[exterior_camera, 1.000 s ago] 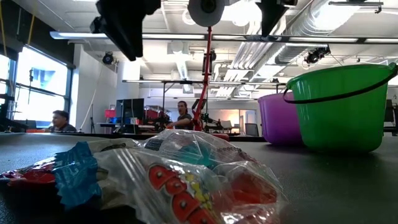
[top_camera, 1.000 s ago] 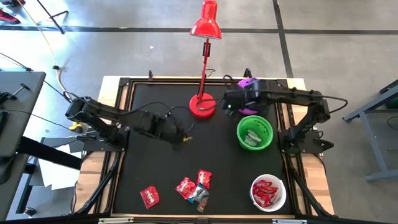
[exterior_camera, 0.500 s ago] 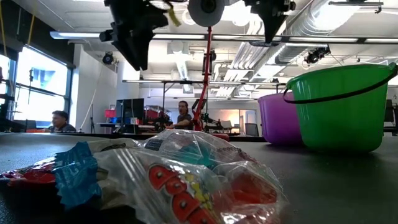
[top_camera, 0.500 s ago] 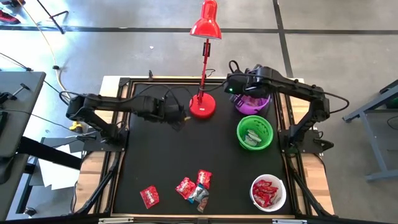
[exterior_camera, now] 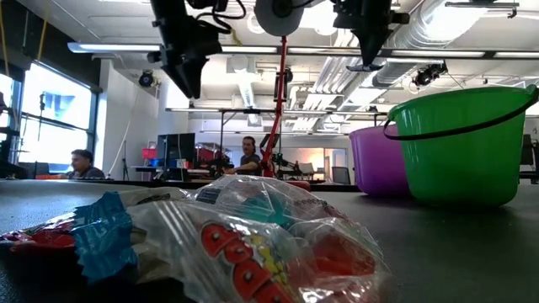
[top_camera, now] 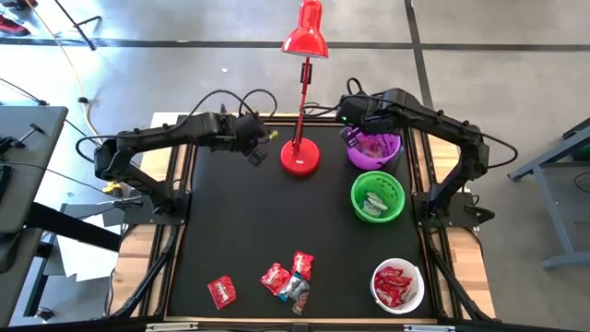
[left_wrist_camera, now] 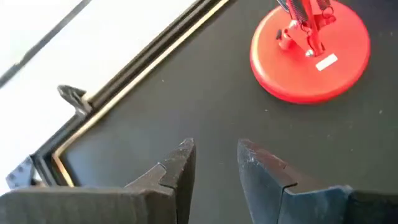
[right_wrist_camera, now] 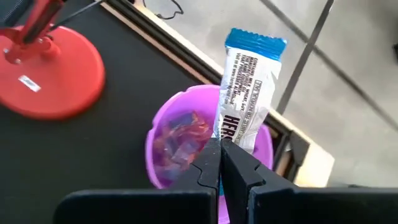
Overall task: Organize candy in baskets
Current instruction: Put the white chocolate bar into the green bucket
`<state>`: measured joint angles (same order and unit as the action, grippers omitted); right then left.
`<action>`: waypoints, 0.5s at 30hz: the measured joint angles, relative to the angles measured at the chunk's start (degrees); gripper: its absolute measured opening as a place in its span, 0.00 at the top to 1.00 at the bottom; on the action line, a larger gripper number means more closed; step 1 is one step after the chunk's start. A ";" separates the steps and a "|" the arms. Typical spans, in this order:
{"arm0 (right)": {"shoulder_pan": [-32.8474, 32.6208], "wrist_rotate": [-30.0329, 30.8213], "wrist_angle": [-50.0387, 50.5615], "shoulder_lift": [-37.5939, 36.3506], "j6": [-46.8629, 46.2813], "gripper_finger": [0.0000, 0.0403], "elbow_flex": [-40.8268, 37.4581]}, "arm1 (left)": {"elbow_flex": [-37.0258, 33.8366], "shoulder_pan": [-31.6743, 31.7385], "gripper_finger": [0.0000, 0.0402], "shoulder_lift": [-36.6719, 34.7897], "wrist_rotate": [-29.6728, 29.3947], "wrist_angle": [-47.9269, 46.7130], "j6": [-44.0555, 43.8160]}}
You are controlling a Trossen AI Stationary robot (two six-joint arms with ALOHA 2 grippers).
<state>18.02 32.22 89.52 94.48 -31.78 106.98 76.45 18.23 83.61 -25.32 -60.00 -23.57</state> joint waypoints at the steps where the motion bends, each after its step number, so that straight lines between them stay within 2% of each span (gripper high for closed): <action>1: -0.02 -0.55 0.00 0.00 -1.28 1.00 0.00 | -0.01 0.84 0.73 -0.20 0.45 0.75 2.18; 9: -3.93 -6.67 0.44 0.02 -12.13 1.00 0.00 | 0.03 6.87 0.73 -0.66 5.38 7.21 16.74; 15: -9.46 -10.17 0.46 0.02 -14.83 1.00 0.00 | 0.03 8.58 0.73 -0.65 8.55 6.74 16.37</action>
<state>8.56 22.04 89.97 94.50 -46.61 106.98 76.49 26.81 82.96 -16.77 -53.27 -7.20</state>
